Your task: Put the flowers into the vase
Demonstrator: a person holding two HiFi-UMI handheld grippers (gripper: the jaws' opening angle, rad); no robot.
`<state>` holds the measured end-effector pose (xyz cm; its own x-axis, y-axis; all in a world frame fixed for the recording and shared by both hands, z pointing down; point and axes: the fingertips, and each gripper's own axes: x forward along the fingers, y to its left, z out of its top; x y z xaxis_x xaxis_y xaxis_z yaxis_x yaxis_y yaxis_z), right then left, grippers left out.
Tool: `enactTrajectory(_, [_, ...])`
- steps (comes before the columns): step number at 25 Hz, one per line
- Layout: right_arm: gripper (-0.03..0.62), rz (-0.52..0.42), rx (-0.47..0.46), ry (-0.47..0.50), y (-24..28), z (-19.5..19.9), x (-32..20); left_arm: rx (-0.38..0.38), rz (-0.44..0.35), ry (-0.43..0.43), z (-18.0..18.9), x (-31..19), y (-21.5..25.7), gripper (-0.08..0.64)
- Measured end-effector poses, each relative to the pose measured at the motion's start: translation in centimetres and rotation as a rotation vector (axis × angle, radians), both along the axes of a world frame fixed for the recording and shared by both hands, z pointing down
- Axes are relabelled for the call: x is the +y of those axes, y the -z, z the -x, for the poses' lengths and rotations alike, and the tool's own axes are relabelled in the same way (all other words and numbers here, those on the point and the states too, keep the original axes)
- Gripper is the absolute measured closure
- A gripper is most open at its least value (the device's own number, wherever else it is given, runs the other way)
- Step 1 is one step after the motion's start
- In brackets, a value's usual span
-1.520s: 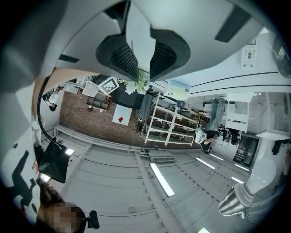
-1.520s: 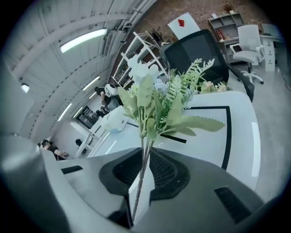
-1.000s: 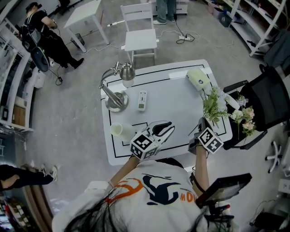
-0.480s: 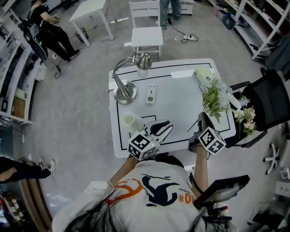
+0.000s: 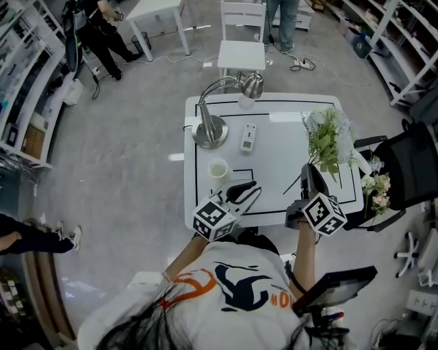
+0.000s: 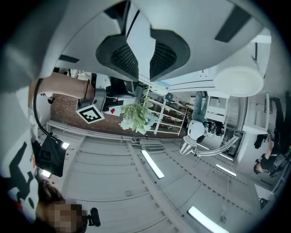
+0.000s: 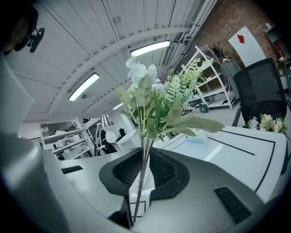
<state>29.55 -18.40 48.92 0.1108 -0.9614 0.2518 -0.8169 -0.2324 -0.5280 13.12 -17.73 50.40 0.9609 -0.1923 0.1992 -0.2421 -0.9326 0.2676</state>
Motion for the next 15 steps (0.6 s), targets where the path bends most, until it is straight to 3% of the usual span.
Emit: enactTrajectory(15, [0.535, -0.144, 0.022, 0.282, 6.8, 11.6, -5.5, 0.055, -0.070, 0.237, 9.9, -3.6, 3.7, 0.485])
